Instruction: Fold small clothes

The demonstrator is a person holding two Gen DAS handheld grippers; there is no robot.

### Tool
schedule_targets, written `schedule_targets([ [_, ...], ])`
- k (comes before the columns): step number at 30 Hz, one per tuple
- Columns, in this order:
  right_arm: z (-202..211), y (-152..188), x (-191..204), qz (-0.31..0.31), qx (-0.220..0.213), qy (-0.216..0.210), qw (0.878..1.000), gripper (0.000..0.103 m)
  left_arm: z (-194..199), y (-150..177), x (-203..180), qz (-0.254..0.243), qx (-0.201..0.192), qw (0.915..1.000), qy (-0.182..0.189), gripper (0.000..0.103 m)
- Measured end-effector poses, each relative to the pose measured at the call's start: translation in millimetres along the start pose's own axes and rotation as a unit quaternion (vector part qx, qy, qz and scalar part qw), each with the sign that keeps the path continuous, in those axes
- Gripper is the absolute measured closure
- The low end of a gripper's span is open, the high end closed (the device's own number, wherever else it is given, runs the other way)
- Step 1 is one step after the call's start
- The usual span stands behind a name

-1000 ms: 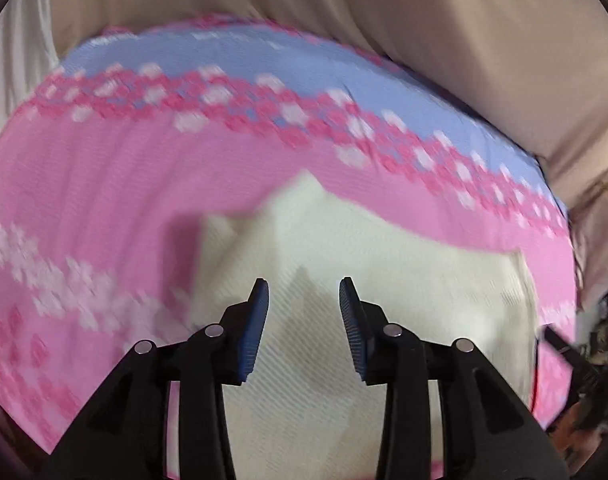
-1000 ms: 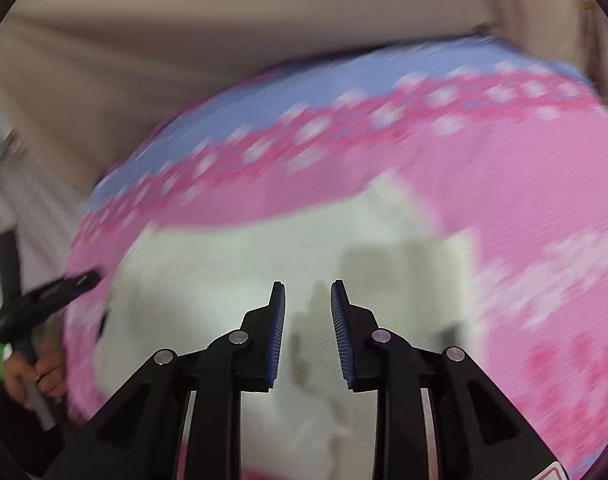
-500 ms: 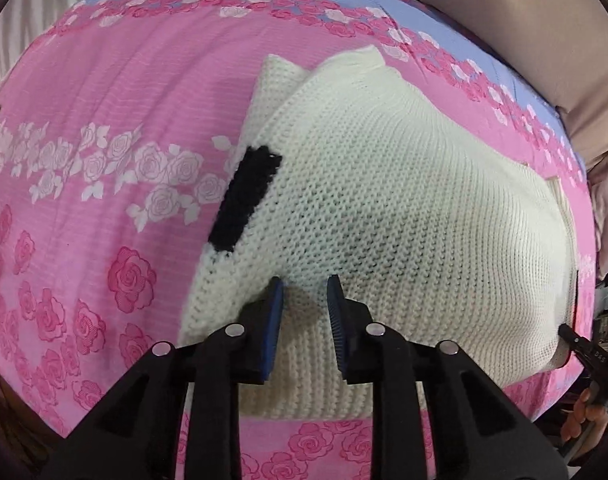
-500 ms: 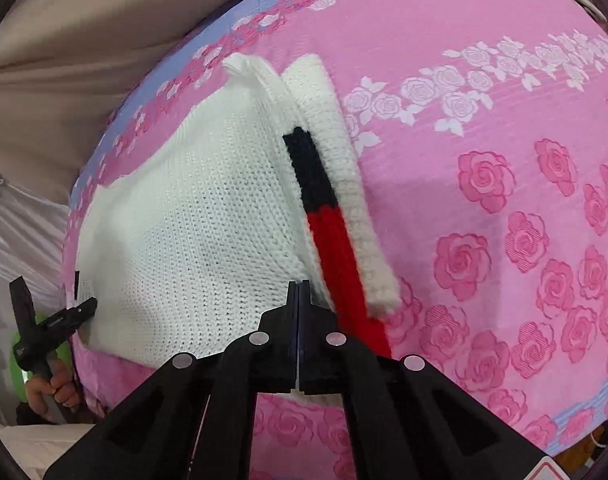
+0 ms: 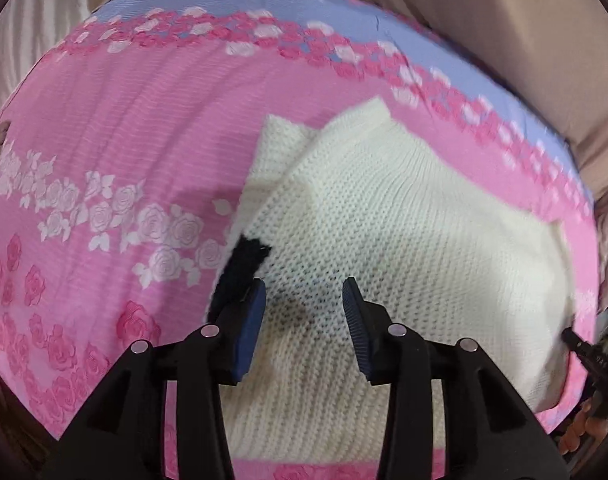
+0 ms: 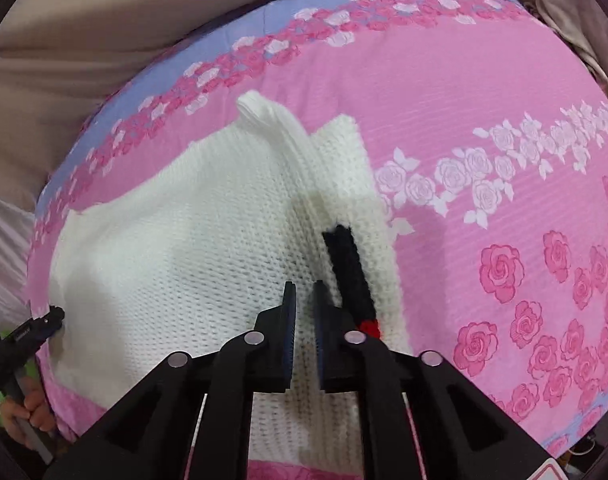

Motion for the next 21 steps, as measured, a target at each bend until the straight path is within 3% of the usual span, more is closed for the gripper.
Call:
schedule_targets([
  [2,12.3,-5.0,27.5,0.034,-0.010,-0.013,0.999,0.089,15.2,-1.6,12.0,0.027,-0.014,0.9995,0.005,0.058],
  [4,17.9,-8.8,60.1,0.061,-0.010,-0.040,0.997,0.089,25.8,-3.7,30.5,0.061,-0.021,0.9979,0.008,0.047],
  [5,17.0,-10.6,78.4,0.073,-0.005,-0.059,0.996,0.088,25.9,-4.1,39.2,0.075,-0.018,0.9969,0.015,0.047],
  [9,-1.9,-12.4,151.5,0.134,0.021,-0.107,0.985,0.089,10.4,10.9,79.3,0.144,0.039,0.9883,0.034,0.044],
  [11,-15.3,-9.8,182.5,0.167,0.037,-0.102,0.980,0.089,0.9,22.9,90.3,0.170,0.060,0.9823,0.049,0.042],
  [13,-30.0,-4.5,202.6,0.192,0.052,-0.088,0.976,0.089,-4.4,37.4,94.2,0.191,0.065,0.9775,0.063,0.032],
  [17,-83.7,6.8,207.9,0.209,0.106,-0.038,0.971,0.089,-6.7,46.6,90.5,0.199,0.044,0.9761,0.075,0.021],
  [21,-91.0,10.8,209.9,0.228,0.090,-0.034,0.969,0.092,-11.6,41.1,83.6,0.205,0.037,0.9758,0.067,0.011],
])
Point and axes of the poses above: each gripper's, at about its wrist camera, not at the fingertips, and z roughly against the way its jaws point, x to its left, y to its underside, the point moved 3 cm from there along -z, roughly the way its jaws point, and after that the axes turned 2 degrees about -y, right-handed, at the moved point
